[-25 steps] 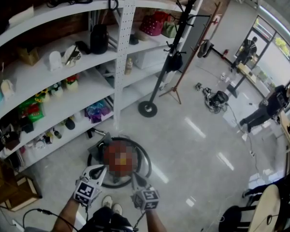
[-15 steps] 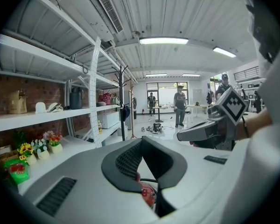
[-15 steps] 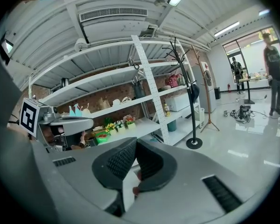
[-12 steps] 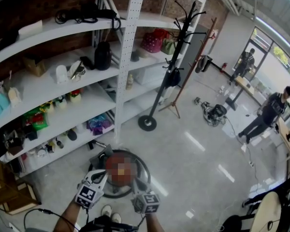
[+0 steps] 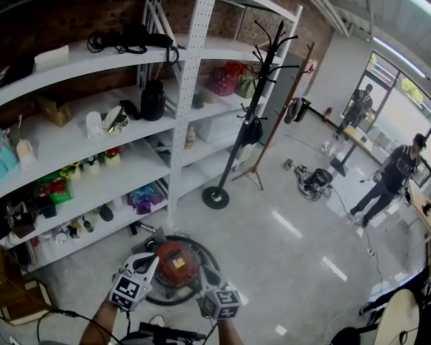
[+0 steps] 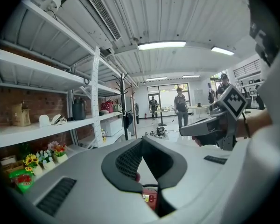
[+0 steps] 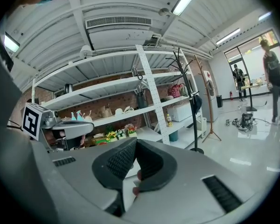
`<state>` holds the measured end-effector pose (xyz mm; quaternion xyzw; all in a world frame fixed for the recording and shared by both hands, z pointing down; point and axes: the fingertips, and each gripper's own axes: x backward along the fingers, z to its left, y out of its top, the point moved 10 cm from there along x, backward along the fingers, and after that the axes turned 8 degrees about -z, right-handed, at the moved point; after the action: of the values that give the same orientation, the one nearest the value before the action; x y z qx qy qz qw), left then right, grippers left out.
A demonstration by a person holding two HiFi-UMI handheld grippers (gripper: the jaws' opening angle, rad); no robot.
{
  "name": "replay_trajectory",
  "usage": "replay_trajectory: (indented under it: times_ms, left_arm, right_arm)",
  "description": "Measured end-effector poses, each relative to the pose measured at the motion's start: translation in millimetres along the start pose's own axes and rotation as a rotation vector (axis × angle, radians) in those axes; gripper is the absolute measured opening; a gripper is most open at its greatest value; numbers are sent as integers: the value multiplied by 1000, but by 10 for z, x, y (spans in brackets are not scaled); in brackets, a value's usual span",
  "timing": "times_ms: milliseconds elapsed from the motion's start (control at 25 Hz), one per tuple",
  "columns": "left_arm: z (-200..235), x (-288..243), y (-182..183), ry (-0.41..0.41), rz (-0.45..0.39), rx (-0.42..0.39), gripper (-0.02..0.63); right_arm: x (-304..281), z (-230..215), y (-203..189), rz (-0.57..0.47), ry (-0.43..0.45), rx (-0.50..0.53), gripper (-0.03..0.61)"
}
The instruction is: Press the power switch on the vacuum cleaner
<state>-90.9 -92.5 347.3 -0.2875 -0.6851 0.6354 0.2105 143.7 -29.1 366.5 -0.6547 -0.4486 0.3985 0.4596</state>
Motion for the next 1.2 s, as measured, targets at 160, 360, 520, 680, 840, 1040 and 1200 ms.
replay_trajectory:
  times_ms: [160,360,520,680,840,1040,1200]
  left_arm:
    - [16,3,83,-7,-12,-5,6]
    - [25,50,210,3,-34,6,6]
    - [8,124,264,8,-42,5,6]
    - [14,200,302,10,-43,5,6]
    - [33,256,356,23,-71,-11,6]
    - [80,324,391,16,-73,-8,6]
    - [99,378,325,14,-69,-5,6]
  right_arm:
    - [58,13,112,-20,-8,12,12]
    - [121,66,238,-56,3,9,12]
    - [195,106,264,-69,-1,24,12]
    - [269,133,264,-89,-17,25,12]
    - [356,173,353,-93,-14,34,12]
    - [396,219,354,-101,-38,37,12]
    - [404,287,250,-93,-42,21,12]
